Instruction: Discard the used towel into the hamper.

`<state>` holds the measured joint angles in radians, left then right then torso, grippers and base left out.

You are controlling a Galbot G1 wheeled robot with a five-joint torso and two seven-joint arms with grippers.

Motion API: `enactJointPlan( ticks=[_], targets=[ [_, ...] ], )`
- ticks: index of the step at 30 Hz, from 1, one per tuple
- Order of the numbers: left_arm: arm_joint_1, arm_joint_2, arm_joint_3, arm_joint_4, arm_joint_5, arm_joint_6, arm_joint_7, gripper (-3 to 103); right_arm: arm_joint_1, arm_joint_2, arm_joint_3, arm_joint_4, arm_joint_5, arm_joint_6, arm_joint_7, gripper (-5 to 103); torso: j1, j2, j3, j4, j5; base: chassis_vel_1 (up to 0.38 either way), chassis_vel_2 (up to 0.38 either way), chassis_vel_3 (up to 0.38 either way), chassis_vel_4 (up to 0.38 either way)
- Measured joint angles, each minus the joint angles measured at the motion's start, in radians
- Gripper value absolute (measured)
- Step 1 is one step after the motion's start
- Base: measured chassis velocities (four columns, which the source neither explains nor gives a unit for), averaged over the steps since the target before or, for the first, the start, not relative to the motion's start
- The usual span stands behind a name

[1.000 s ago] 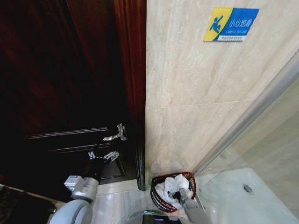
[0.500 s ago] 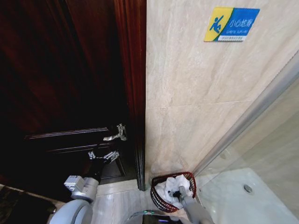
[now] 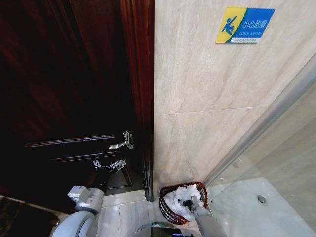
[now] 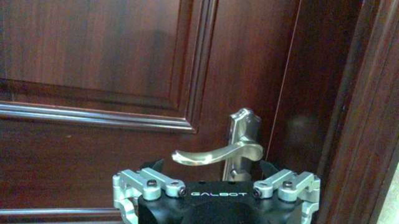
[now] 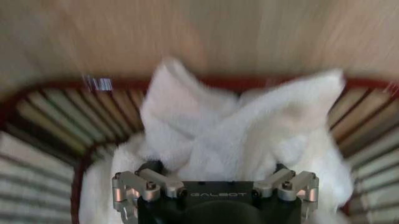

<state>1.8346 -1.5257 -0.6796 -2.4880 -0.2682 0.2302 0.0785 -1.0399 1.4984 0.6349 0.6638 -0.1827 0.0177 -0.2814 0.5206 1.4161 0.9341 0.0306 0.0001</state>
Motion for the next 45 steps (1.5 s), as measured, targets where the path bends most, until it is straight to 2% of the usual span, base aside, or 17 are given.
enactJointPlan(
  ticks=[2,3,7,9,10,11,13,14,17,24,26,27,31,37,39,45],
  targets=[
    [0.0,0.0,0.0,0.0,0.0,0.0,0.0,100,-0.076,-0.002,-0.016,0.159,0.038,-0.037,-0.006,100,0.0,0.0,0.0,0.0002,-0.0001,0.0,0.0,0.0,0.0],
    [0.0,0.0,0.0,0.0,0.0,0.0,0.0,100,-0.076,-0.002,-0.016,0.159,0.038,-0.037,-0.006,100,0.0,0.0,0.0,0.0002,-0.0001,0.0,0.0,0.0,0.0],
    [0.0,0.0,0.0,0.0,0.0,0.0,0.0,100,-0.229,-0.01,-0.02,0.422,0.071,-0.081,-0.015,100,0.0,0.0,0.0,0.0001,-0.0002,0.0,0.0,0.0,0.0],
    [0.0,0.0,0.0,0.0,0.0,0.0,0.0,100,-0.249,-0.011,-0.019,0.456,0.078,-0.085,-0.015,100,0.0,0.0,0.0,0.0002,-0.0001,0.0,0.0,0.0,0.0],
    [0.0,0.0,0.0,0.0,0.0,0.0,0.0,100,-0.295,-0.014,-0.018,0.532,0.094,-0.097,-0.014,100,0.0,0.0,0.0,0.0002,0.0,0.0,0.0,0.0,0.0],
    [0.0,0.0,0.0,0.0,0.0,0.0,0.0,100,-0.295,-0.014,-0.018,0.532,0.094,-0.097,-0.014,100,0.0,0.0,0.0,0.0002,0.0,0.0,0.0,0.0,0.0],
    [0.0,0.0,0.0,0.0,0.0,0.0,0.0,100,-0.396,-0.02,-0.015,0.689,0.132,-0.106,-0.012,100,0.0,0.0,0.0,0.0003,-0.0002,0.0,0.0,0.0,0.0],
    [0.0,0.0,0.0,0.0,0.0,0.0,0.0,100,-0.396,-0.02,-0.015,0.689,0.132,-0.106,-0.012,100,0.0,0.0,0.0,0.0003,-0.0002,0.0,0.0,0.0,0.0],
    [0.0,0.0,0.0,0.0,0.0,0.0,0.0,100,-0.509,0.001,0.0,0.852,0.166,-0.079,-0.001,100,0.0,0.0,0.0,0.0004,0.0,0.0,0.0,0.0,0.0],
    [0.0,0.0,0.0,0.0,0.0,0.0,0.0,100,-0.654,0.022,0.026,1.032,0.176,-0.027,0.002,100,0.0,0.0,0.0,0.0001,-0.0002,0.0,0.0,0.0,0.0],
    [0.0,0.0,0.0,0.0,0.0,0.0,0.0,100,-0.784,0.042,0.055,1.242,0.23,0.007,-0.007,100,0.0,0.0,0.0,0.0003,-0.0004,0.0,0.0,0.0,0.0],
    [0.0,0.0,0.0,0.0,0.0,0.0,0.0,100,-0.804,0.046,0.059,1.284,0.239,0.016,-0.009,100,0.0,0.0,0.0,0.0003,-0.0002,0.0,0.0,0.0,0.0],
    [0.0,0.0,0.0,0.0,0.0,0.0,0.0,100,-0.85,0.057,0.071,1.406,0.267,0.045,-0.005,100,0.0,0.0,0.0,0.0003,-0.0001,0.0,0.0,0.0,0.0],
    [0.0,0.0,0.0,0.0,0.0,0.0,0.0,100,-0.876,0.074,0.079,1.569,0.311,0.039,0.017,100,0.0,0.0,0.0,0.0003,0.0,0.0,0.0,0.0,0.0],
    [0.0,0.0,0.0,0.0,0.0,0.0,0.0,100,-0.876,0.084,0.083,1.669,0.339,0.016,0.025,100,0.0,0.0,0.0,0.0004,-0.0004,0.0,0.0,0.0,0.0],
    [0.0,0.0,0.0,0.0,0.0,0.0,0.0,100,-0.829,0.105,0.079,1.786,0.346,-0.042,0.063,100,0.0,0.0,0.0,0.0003,-0.0002,0.0,0.0,0.0,0.0]
  ],
)
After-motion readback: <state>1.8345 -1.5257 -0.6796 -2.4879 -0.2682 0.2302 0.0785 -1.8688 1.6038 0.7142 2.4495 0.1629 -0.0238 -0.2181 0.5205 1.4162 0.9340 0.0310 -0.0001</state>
